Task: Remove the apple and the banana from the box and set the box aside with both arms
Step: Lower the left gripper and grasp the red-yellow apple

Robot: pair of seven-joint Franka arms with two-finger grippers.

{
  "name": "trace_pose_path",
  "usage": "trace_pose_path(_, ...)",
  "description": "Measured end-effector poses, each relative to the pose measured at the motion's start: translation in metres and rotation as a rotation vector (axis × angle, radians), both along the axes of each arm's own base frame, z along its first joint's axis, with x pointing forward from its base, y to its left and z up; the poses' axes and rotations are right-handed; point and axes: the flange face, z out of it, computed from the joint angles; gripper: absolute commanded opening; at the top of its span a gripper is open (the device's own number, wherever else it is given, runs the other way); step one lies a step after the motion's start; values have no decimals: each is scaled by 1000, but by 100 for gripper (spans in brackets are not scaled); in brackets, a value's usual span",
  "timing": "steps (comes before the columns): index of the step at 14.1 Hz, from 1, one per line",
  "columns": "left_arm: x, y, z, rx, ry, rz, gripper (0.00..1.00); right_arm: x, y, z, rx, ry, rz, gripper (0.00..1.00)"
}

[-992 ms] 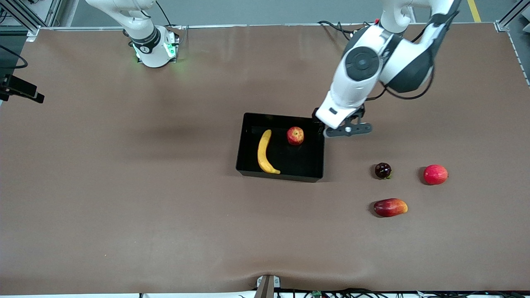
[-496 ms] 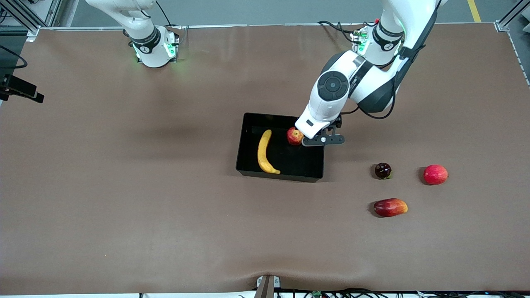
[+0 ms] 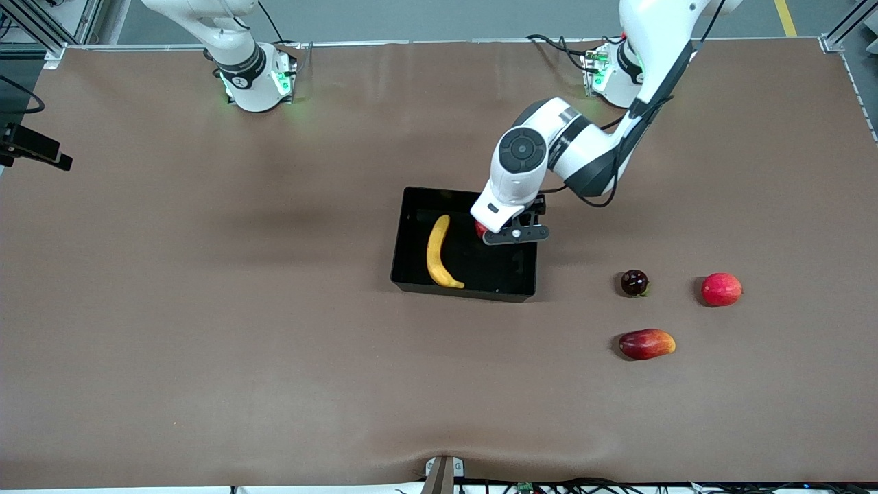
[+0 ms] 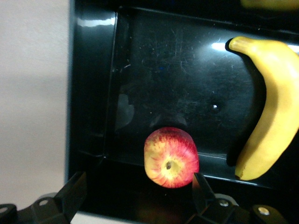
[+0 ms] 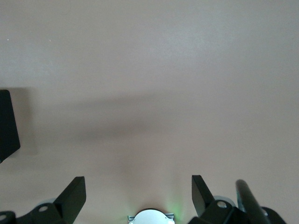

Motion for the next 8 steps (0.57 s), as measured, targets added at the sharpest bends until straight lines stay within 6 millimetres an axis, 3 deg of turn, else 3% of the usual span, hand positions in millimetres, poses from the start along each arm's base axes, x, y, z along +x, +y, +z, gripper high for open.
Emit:
trace_pose_path(3,1,-2,-23,-8,6,-7,100,0,-1,0,0,0,-2,100)
trace_pose_path(8,0,-12,-38,-44,-7,8,100,0,-1,0,0,0,-3,100)
